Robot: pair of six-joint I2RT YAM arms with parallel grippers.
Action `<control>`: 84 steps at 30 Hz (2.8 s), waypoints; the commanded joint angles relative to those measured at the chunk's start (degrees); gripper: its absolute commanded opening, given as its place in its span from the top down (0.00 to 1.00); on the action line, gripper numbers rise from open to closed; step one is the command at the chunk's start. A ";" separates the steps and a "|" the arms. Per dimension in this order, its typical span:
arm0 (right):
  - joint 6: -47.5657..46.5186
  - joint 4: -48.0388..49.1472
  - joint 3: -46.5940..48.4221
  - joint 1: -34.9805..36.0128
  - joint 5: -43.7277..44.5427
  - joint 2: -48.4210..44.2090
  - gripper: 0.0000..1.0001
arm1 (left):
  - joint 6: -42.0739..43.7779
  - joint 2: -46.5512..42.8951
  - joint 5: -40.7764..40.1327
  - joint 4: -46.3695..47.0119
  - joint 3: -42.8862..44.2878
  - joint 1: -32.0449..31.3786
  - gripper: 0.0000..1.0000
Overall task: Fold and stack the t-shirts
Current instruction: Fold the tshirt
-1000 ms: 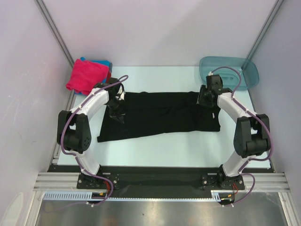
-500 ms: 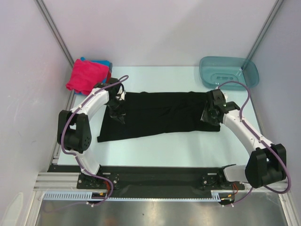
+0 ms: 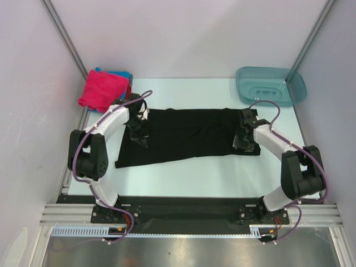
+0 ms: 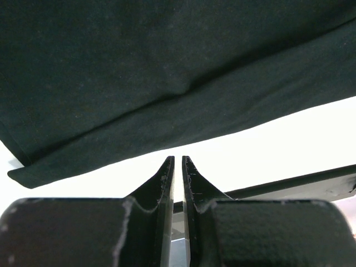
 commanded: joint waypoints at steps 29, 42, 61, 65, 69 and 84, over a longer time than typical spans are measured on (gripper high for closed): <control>0.85 -1.22 3.18 3.03 4.39 0.81 1.00 | 1.74 -0.55 1.45 1.17 -1.07 0.29 0.87; 11.91 -19.86 -3.93 9.18 7.04 -12.65 0.96 | 2.44 0.06 3.48 1.96 -2.13 0.20 0.87; 24.34 -33.17 12.67 11.06 9.32 -11.43 0.24 | 1.48 4.80 7.52 0.21 7.09 0.38 0.85; 15.99 -24.81 16.53 0.59 7.13 -2.23 0.21 | 0.16 8.06 10.77 1.26 10.61 1.95 0.89; 11.59 -22.42 23.91 -4.60 3.09 10.18 0.20 | -1.07 8.59 12.61 2.93 11.67 4.42 0.89; 7.10 -12.23 30.25 -6.11 -0.52 27.77 0.20 | -1.16 7.53 9.63 3.63 13.69 6.70 0.83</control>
